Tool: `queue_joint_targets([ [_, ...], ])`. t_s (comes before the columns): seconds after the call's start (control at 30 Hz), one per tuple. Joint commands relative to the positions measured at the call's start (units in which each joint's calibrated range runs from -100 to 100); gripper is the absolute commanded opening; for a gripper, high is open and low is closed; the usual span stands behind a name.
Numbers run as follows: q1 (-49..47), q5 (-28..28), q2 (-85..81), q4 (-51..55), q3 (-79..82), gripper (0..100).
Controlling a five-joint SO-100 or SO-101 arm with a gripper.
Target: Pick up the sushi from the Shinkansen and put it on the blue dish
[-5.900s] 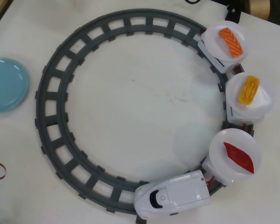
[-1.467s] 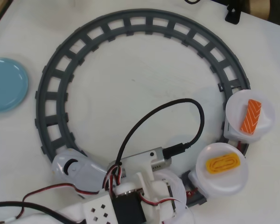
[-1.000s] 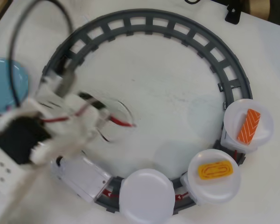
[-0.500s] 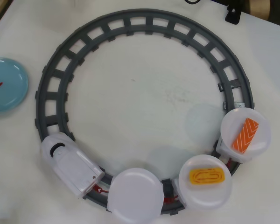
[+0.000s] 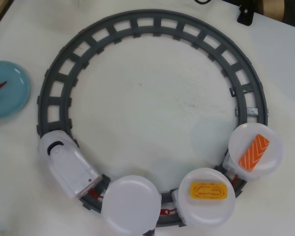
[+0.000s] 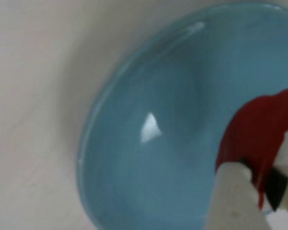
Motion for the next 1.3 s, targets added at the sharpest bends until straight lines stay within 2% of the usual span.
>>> queue_joint_targets([
  [0.0,1.80,-0.48,1.49,-1.03,-5.92,3],
  [0.23,2.24,-0.48,3.82,-1.20,-5.38,5],
  [0.4,2.24,-0.32,3.90,-0.86,-5.38,19],
  [0.5,2.15,-0.27,3.40,-0.77,-5.56,24],
  [0.67,1.54,-0.48,-2.16,4.07,-5.74,23],
  [0.8,-0.93,-0.48,-15.93,7.46,-2.86,9],
  [0.87,-2.51,-0.53,-23.39,7.63,1.20,3],
  [1.0,-5.77,-2.41,-38.66,6.44,14.54,3],
  [1.27,-4.18,-5.97,-65.20,-14.87,53.59,3],
])
